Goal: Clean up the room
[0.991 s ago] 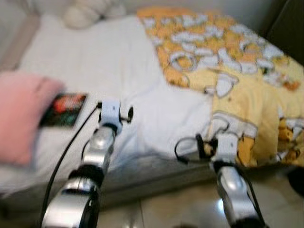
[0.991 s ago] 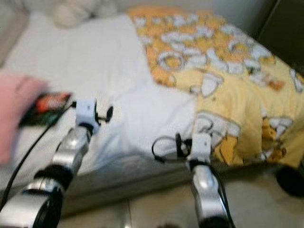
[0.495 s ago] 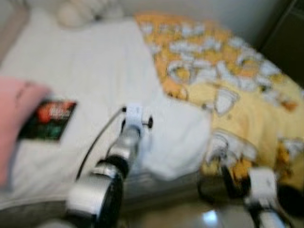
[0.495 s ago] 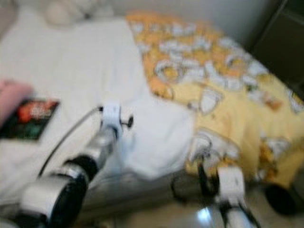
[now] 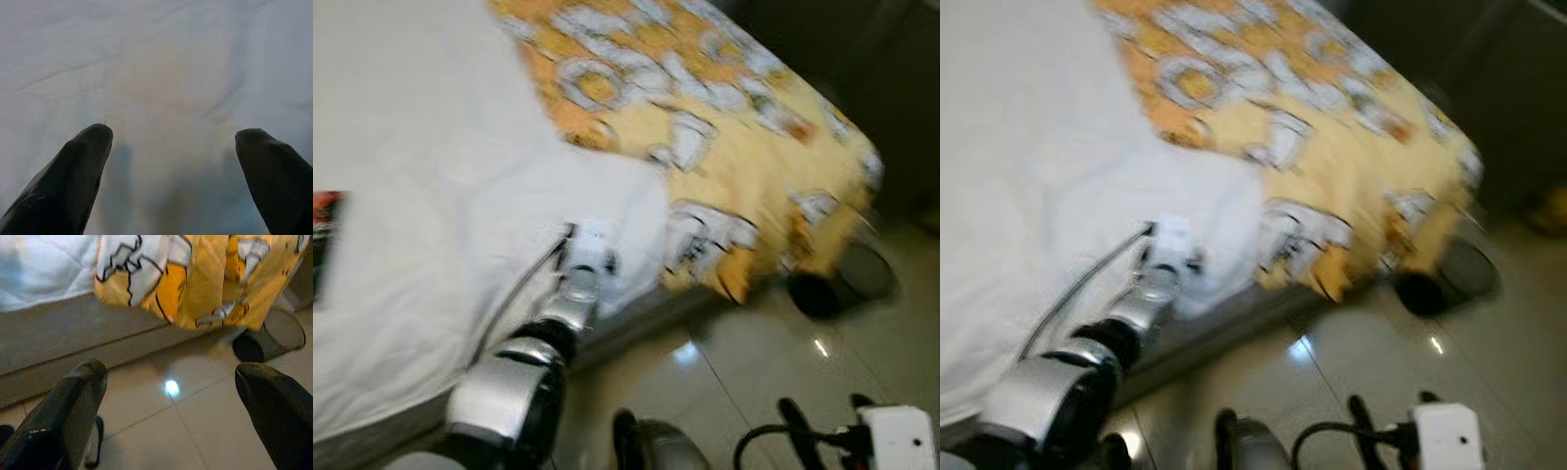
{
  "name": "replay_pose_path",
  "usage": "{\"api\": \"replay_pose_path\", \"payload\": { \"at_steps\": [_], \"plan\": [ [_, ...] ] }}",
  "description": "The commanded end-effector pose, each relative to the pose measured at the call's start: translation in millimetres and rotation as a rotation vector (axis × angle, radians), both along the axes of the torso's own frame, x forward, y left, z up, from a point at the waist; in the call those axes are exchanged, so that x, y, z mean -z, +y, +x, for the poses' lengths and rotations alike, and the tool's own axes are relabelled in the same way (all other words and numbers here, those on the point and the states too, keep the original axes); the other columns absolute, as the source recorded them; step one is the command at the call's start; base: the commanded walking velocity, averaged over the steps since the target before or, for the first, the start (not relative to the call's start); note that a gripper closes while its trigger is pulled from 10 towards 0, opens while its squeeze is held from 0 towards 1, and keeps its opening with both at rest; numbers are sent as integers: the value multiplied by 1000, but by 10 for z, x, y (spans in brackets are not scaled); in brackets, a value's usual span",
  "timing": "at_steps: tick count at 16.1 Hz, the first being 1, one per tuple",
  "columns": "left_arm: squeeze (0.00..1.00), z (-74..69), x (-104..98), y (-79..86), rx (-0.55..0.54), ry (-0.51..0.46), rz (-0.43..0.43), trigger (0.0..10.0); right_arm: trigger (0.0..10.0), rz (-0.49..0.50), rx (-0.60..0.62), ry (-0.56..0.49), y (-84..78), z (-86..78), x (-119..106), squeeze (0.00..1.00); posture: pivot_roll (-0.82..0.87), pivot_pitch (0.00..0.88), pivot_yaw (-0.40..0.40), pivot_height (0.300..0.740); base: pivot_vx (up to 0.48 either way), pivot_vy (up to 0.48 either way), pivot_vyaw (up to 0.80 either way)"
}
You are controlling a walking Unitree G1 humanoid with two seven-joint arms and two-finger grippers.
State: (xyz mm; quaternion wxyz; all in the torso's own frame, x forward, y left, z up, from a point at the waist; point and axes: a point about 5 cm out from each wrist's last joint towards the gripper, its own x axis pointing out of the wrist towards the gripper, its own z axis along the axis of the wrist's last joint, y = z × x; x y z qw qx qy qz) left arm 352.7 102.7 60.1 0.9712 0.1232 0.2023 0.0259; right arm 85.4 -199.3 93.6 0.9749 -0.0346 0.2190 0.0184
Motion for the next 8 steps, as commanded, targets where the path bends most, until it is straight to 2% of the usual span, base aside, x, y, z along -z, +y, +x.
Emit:
{"api": "replay_pose_path", "payload": {
  "at_steps": [1,2,3,4,5,6,7,8],
  "plan": [
    [0,23,-36,36,-49,-19,-20,10000,10000,10,-3,2,25,24,-21,0,-358,238,-178,740,0,0,0],
    [0,69,-119,137,-81,-94,-55,10000,10000,22,-32,-21,99,110,-33,0,-328,228,-167,740,0,0,0],
    [0,50,-118,280,-132,-151,-88,10000,10000,37,-38,-38,124,239,19,0,-256,223,-155,740,0,0,0],
    [0,22,-98,338,-151,-177,-118,10000,10000,46,-45,-46,142,307,53,0,-231,219,-144,740,0,0,0],
    [0,-50,-52,373,-126,-219,-121,10000,10000,64,-75,-68,204,427,79,0,-196,213,-138,740,0,0,0],
    [0,-168,-33,320,-42,-286,-144,10000,10000,82,-93,-93,260,535,93,0,-144,205,-132,740,0,0,0],
    [0,-458,-124,185,94,-391,-270,10000,10000,109,-122,-125,326,650,113,0,-100,200,-125,740,0,0,0],
    [0,-741,-268,112,217,-469,-285,10000,10000,109,-153,-140,380,712,146,0,-62,192,-122,740,0,0,0]
  ]
}}
